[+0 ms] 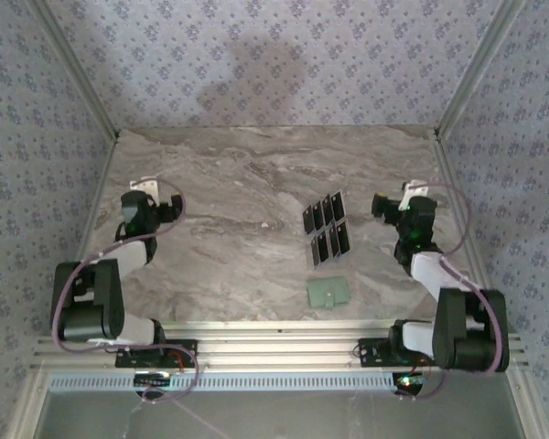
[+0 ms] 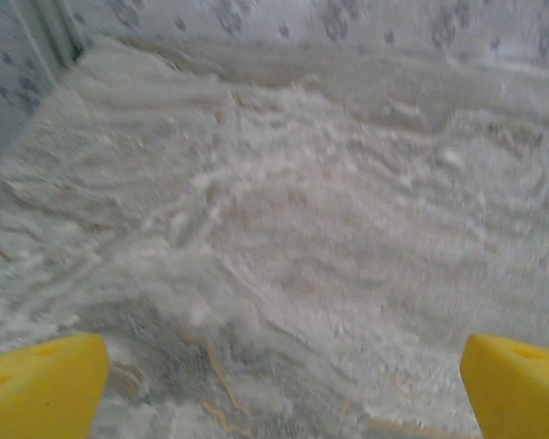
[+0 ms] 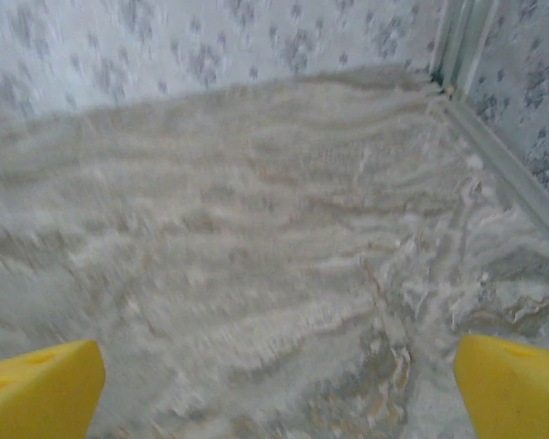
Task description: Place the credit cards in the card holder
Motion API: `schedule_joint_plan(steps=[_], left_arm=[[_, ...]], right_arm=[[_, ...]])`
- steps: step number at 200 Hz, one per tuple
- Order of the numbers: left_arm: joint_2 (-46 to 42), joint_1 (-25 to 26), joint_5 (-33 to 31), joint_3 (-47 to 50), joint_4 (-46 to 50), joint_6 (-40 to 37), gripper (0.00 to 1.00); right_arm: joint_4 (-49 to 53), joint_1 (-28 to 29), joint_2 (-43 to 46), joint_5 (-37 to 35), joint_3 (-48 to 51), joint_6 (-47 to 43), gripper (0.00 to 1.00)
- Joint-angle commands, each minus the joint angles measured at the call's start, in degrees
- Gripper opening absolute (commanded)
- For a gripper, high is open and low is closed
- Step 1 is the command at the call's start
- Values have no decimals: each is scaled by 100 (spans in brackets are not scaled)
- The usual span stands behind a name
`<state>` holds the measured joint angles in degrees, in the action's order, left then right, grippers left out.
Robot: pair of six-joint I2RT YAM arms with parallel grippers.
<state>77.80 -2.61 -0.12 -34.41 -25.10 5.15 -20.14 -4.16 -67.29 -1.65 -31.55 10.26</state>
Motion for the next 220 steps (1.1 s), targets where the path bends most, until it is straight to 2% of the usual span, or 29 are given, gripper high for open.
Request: schedule_joint_plan(steps=[1,16,36,54,86,119,138,175,193,220], left_arm=[[-421,14,-299,-679,1461,905,99],[-516,109,3,-1226,2420,1408,99],[-566,428,363,-1727,3435,1814,100],[-681,860,585,-1875,3914,1959,100],[-1037,1698,627,-1652,4218,2102,100],[-1257,2439,473,-1317,4199,2353,100],[-1271,2720,302,-1248,4163,2385,100],[-1232,2988,115,-1296,4323,2451,100],[-1223,3075,78,-1190,4249,2523,100],[-1138,3200,68,-1042,4106,2653,100]], right_arm=[[2123,-352,311,888,-692,1480,100],[2904,-344,345,1955,-1112,1454,100],[3778,-43,615,2464,-1305,1497,100],[4534,388,1180,2394,-1219,1575,100],[5610,1353,2622,1407,-617,2352,100],[5607,2619,3736,751,339,3525,100],[5637,3290,3609,134,449,3669,100],[6016,4432,2852,-986,51,3770,100],[6100,4639,2524,-1227,-103,3846,100],[5622,4637,2028,-1092,-195,3868,100]])
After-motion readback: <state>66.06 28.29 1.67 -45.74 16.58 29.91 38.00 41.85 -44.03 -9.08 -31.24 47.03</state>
